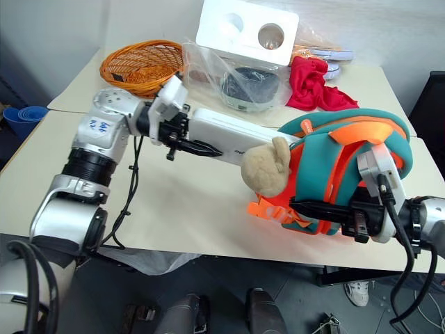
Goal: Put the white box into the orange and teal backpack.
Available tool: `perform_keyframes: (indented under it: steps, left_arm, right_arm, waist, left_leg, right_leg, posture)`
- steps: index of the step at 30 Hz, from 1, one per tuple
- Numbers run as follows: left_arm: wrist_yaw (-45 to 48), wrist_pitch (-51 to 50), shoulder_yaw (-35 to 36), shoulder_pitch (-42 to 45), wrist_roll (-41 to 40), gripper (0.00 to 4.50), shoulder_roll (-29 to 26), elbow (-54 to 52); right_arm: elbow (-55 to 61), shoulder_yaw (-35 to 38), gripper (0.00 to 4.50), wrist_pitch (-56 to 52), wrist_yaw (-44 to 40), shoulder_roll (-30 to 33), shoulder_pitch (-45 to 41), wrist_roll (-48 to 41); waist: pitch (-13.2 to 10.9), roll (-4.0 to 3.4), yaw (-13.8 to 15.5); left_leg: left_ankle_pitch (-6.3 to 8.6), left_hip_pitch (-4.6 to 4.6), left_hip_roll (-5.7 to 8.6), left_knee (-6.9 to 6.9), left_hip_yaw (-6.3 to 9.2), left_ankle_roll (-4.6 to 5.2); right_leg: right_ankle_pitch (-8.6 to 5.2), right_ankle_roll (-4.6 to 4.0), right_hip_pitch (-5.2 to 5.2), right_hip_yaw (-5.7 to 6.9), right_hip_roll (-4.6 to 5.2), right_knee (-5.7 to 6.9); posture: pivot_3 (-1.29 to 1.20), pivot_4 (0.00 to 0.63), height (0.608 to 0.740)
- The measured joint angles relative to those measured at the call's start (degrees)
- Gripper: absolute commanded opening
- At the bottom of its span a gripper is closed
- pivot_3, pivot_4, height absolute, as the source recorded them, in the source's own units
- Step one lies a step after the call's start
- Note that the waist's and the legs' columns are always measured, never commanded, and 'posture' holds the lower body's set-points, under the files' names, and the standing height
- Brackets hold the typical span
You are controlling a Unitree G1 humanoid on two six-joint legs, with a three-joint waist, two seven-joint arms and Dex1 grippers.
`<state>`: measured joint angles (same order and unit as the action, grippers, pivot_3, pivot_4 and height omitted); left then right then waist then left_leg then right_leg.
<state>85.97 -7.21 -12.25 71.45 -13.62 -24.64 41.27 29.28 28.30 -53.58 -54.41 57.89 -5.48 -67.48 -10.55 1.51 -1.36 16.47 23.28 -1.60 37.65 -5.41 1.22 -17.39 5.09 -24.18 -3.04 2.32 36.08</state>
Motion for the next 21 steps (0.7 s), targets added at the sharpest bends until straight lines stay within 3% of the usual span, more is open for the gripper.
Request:
perform_keyframes:
  steps: [6,11,17,19,21]
  left_arm:
    - [-1.17,2.21,-0.05,2.83,2.36,1.33,7.25,4.07]
    - [-11.42,1.90,-1.89,-1.27,5.31,1.33,19.31,2.75]
    - [-20.23,-0.92,-0.10,-0.94,6.38,3.25,23.11,2.54]
    - [-20.32,-2.02,0.63,-1.01,6.13,3.81,20.90,1.83]
    - [-18.42,-3.74,2.86,-1.56,4.81,4.41,15.06,-0.65]
  right_arm:
    - [-0.26,-1.51,0.01,0.98,1.30,-1.19,-1.65,0.56]
    - [0.17,-4.60,0.01,1.30,3.83,-3.50,-4.01,0.57]
    - [0.40,-5.75,0.00,2.38,6.46,-4.82,-4.20,1.42]
    - [0.85,-5.77,0.00,2.44,7.02,-5.42,-3.80,1.54]
    - [1.65,-5.83,0.00,2.52,7.75,-6.50,-2.42,1.55]
  waist:
    - [0.00,0.00,0.01]
    - [-0.01,0.02,0.97]
    - [-0.01,0.02,0.83]
    - [-0.01,0.02,0.46]
    - [-0.01,0.01,-0.46]
  left_leg:
    - [0.05,0.25,0.01,0.33,-0.06,0.09]
    - [0.05,0.29,0.02,0.50,-0.05,0.10]
    - [0.04,0.16,-0.05,0.48,-0.12,0.08]
    - [0.03,0.13,-0.08,0.46,-0.13,0.06]
    - [-0.01,0.08,-0.13,0.39,-0.13,-0.01]
  right_leg:
    - [0.01,0.03,-0.25,-0.07,-0.01,0.30]
    - [0.02,0.05,-0.33,-0.14,-0.03,0.49]
    - [0.03,0.06,-0.38,-0.28,-0.21,0.71]
    - [0.02,0.05,-0.38,-0.32,-0.26,0.76]
    - [0.01,0.03,-0.40,-0.38,-0.33,0.83]
  posture:
    - [0.00,0.150,0.740]
    - [0.00,0.150,0.740]
    - [0.00,0.150,0.740]
    - [0.00,0.150,0.740]
    - [0.00,0.150,0.740]
